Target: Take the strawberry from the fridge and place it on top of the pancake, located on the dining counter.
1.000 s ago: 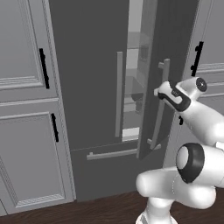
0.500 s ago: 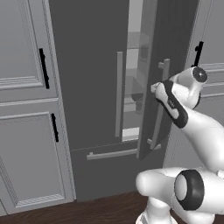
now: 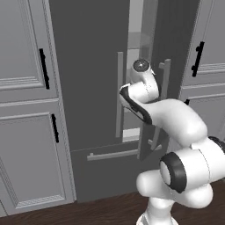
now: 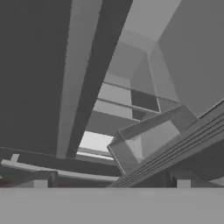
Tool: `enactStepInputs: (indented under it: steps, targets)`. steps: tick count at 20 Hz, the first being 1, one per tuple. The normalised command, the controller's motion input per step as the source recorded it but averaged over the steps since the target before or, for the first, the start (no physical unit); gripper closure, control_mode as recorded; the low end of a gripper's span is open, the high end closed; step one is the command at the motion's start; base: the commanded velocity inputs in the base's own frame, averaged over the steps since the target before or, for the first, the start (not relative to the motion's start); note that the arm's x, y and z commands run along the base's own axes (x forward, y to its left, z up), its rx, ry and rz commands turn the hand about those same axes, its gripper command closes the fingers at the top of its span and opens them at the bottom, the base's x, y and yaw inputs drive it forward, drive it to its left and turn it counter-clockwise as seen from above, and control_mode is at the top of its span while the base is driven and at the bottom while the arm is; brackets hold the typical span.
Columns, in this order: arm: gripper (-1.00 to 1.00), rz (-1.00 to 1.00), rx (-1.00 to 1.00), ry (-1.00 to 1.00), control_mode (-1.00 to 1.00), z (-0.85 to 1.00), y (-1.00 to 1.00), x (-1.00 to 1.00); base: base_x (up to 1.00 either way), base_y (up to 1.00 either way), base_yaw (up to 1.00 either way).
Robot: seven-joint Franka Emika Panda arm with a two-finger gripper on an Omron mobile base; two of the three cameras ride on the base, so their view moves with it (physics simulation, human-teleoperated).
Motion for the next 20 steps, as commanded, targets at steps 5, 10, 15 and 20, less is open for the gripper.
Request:
enactStepInputs:
  steps: [5, 10, 15, 20]
  targets:
    - [-1.00, 0.00, -0.25, 0.07, -1.00, 0.00, 0.43, 0.49, 0.00, 0.00, 0.00]
    - [-1.00, 0.02, -0.09, 0.00, -1.00, -0.04, -0.23, 0.50, 0.00, 0.00, 0.00]
    - [-1.00, 0.13, 0.00, 0.00, -1.00, -0.19, -0.61, 0.49, 0.00, 0.00, 0.00]
    - [-1.00, 0.25, 0.00, 0.01, -1.00, -0.20, -0.71, 0.49, 0.00, 0.00, 0.00]
